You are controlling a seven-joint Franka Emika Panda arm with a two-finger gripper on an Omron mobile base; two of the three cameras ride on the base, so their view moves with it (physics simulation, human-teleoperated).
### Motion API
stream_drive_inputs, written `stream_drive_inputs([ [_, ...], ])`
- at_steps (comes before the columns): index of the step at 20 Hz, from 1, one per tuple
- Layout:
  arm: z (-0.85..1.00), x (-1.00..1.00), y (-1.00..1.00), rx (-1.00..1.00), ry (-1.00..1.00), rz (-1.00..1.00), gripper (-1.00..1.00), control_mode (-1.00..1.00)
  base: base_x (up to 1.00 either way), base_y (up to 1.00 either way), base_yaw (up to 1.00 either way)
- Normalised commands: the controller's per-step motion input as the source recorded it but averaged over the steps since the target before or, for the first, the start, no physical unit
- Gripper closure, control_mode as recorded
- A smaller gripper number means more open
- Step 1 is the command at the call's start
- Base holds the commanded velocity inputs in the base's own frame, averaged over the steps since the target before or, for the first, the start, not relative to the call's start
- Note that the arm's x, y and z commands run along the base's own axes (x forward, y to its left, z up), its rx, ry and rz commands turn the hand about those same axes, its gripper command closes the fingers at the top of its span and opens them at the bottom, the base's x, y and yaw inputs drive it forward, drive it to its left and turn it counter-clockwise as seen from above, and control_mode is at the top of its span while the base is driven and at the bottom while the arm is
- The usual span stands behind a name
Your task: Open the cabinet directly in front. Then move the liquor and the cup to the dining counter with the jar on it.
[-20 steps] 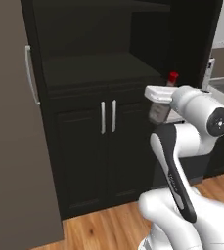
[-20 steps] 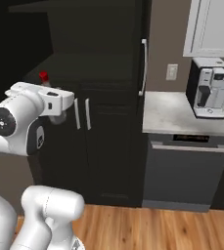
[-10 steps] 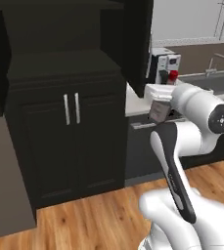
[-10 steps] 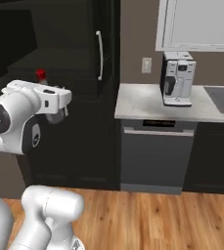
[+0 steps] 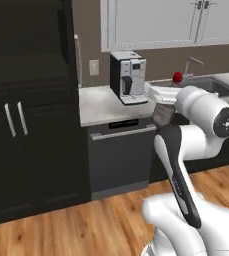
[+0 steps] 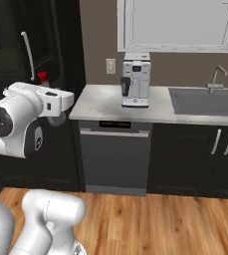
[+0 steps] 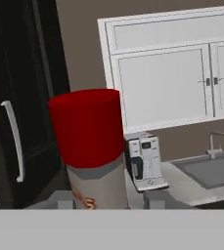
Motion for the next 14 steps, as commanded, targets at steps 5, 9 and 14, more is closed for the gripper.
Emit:
stream_drive_inputs([
  [5, 0.0, 0.0, 0.0, 0.0, 0.0, 0.0, 1.0, 1.0, 0.85, -1.0, 0.33],
  [9, 0.0, 0.0, 0.0, 0.0, 0.0, 0.0, 1.0, 1.0, 1.0, -1.0, 0.37],
  [14, 0.0, 0.0, 0.0, 0.0, 0.0, 0.0, 1.0, 1.0, -0.09, -0.9, 0.5],
])
